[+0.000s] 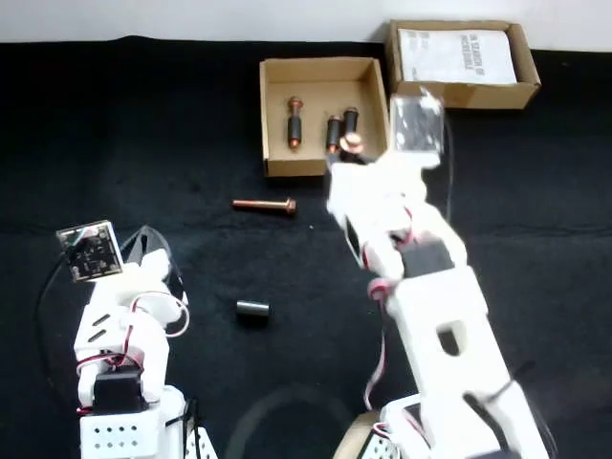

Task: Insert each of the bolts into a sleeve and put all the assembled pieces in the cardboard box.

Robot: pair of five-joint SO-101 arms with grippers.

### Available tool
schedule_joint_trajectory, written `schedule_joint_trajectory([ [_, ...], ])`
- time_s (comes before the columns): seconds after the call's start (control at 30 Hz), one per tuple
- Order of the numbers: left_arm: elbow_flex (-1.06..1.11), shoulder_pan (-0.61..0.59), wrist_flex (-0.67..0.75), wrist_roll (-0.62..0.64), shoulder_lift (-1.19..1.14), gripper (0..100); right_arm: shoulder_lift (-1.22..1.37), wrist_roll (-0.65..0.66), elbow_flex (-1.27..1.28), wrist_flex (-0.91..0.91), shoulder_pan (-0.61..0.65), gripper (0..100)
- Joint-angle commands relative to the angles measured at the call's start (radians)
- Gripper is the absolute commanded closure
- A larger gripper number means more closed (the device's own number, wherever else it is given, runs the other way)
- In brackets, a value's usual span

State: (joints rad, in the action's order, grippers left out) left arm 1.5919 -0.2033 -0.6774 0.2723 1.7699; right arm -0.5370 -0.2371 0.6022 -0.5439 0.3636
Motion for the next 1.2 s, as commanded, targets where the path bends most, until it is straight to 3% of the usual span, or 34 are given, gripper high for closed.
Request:
schedule_joint_trajectory([
  [0.0, 0.008, -0.027, 0.028, 0.003, 0.038, 99, 0.148, -0.006, -0.229, -0.002, -0.012, 99.2],
  [0.23, 0.102, -0.03, 0.028, 0.003, 0.038, 99, 0.487, -0.003, -0.596, -0.004, -0.013, 99.2],
  [0.43, 0.104, -0.122, 0.026, 0.005, 0.038, 99, 0.802, 0.023, -0.94, -0.016, -0.022, 99.2],
  [0.63, 0.104, -0.128, -0.098, 0.005, 0.036, 99, 1.122, 0.098, -1.271, -0.131, -0.021, 99.2],
  [0.9, 0.104, -0.128, -0.1, 0.005, 0.036, 99, 1.461, 0.213, -1.647, -0.432, 0.013, 99.2],
  [1.17, 0.104, -0.116, -0.1, 0.005, 0.036, 99, 1.609, 0.322, -1.828, -0.536, 0.027, 98.9],
])
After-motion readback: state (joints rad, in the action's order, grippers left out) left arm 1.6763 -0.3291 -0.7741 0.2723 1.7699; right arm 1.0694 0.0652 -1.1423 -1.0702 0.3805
